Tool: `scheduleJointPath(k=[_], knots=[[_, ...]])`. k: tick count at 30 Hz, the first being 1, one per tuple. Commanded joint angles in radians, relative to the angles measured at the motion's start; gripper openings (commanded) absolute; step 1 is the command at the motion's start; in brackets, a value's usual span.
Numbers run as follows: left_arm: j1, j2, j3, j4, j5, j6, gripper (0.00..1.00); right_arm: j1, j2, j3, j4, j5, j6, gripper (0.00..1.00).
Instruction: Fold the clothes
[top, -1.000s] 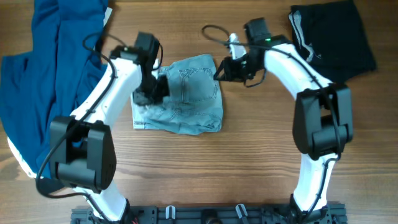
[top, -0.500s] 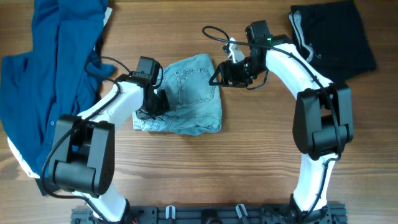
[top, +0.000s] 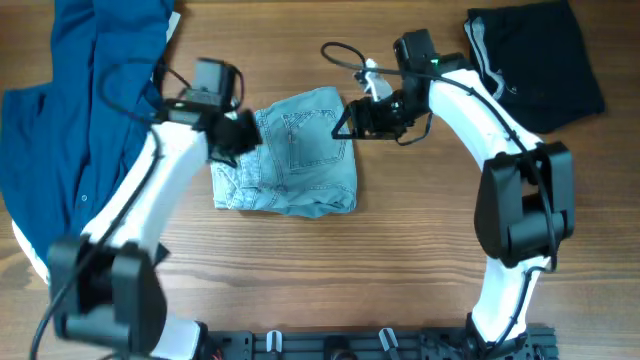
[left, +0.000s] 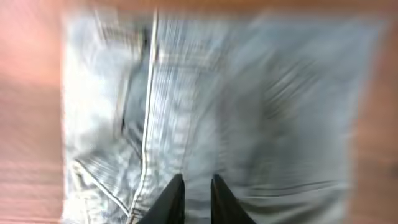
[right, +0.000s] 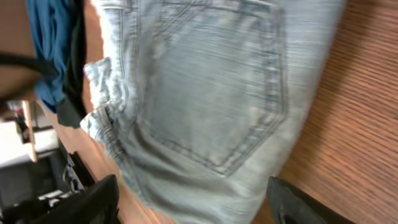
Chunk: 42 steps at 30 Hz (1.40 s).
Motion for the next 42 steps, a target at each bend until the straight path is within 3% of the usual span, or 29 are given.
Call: scheduleJointPath(k=[1, 8, 15, 20, 30, 33, 42], knots=[[0.072, -0.171, 0.048, 0.04, -0.013, 0.016, 0.21, 0.105, -0.014, 0.021, 0.0, 0.12, -0.039, 0.79], [0.184, -0.214, 0.048, 0.01, -0.013, 0.016, 0.22, 0.224, 0.033, 0.013, 0.013, 0.357, 0.071, 0.83], [0.233, -0.214, 0.048, 0.0, -0.016, 0.016, 0.26, 0.227, 0.107, 0.013, 0.025, 0.342, 0.095, 0.84], [0.237, -0.213, 0.048, -0.001, -0.047, 0.016, 0.32, 0.214, 0.165, 0.013, 0.088, 0.526, 0.174, 0.88], [0.237, -0.209, 0.048, -0.007, -0.047, 0.016, 0.34, 0.086, 0.218, 0.013, 0.116, 0.655, 0.174, 0.88], [0.237, -0.204, 0.048, -0.003, -0.071, 0.016, 0.34, 0.011, 0.218, 0.018, 0.135, 0.724, 0.173, 0.95], [0.294, -0.199, 0.048, 0.039, -0.118, 0.016, 0.38, -0.169, 0.197, 0.103, 0.103, 0.696, 0.091, 0.98]])
